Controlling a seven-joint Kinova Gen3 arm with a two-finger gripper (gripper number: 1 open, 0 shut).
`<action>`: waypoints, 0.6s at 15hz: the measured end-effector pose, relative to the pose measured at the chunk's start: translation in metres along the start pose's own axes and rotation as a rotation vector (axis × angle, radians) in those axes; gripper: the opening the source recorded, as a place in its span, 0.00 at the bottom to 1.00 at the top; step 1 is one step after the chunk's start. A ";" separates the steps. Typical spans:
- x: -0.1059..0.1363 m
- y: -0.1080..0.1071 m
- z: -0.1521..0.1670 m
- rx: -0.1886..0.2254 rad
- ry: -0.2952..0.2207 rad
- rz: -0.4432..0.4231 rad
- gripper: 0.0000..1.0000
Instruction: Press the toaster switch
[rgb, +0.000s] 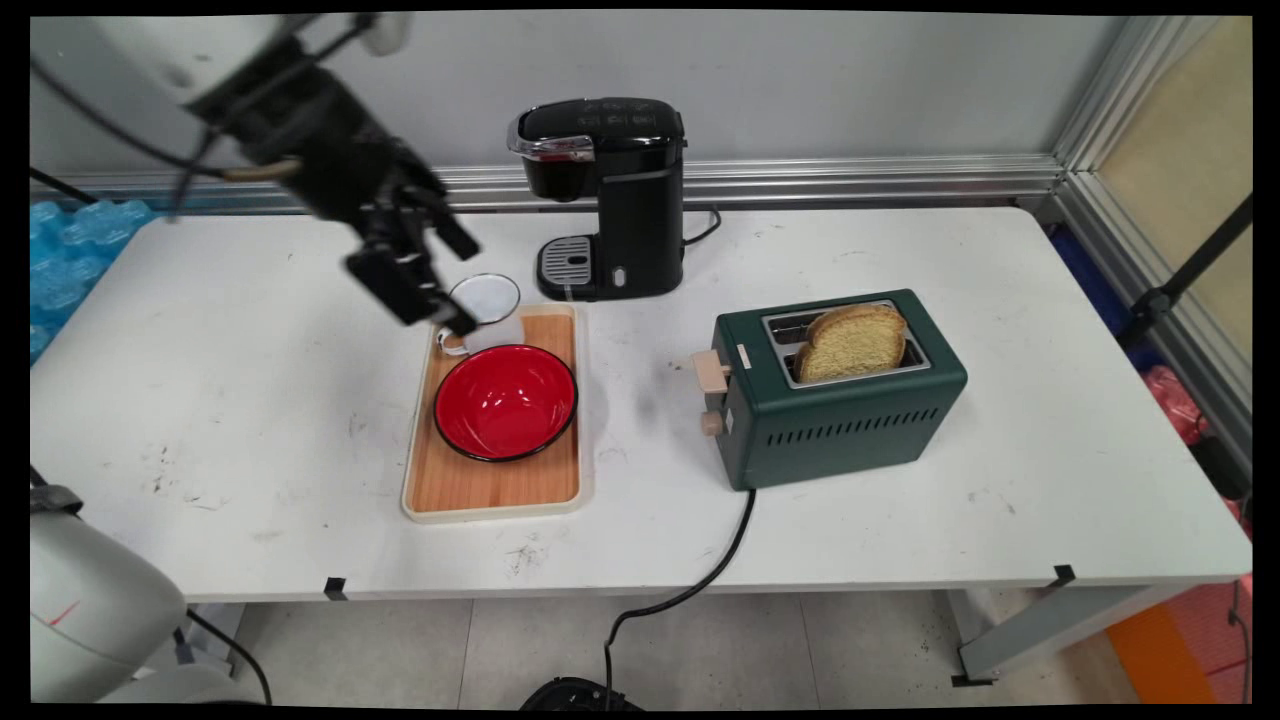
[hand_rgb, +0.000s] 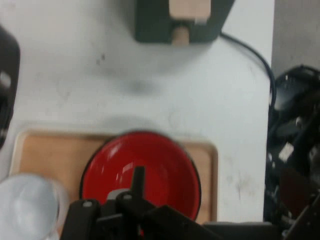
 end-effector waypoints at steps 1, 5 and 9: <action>0.010 -0.001 0.009 -0.004 0.013 -0.006 1.00; 0.045 -0.003 0.042 -0.015 0.046 -0.014 1.00; 0.072 -0.002 0.076 -0.012 0.058 -0.003 1.00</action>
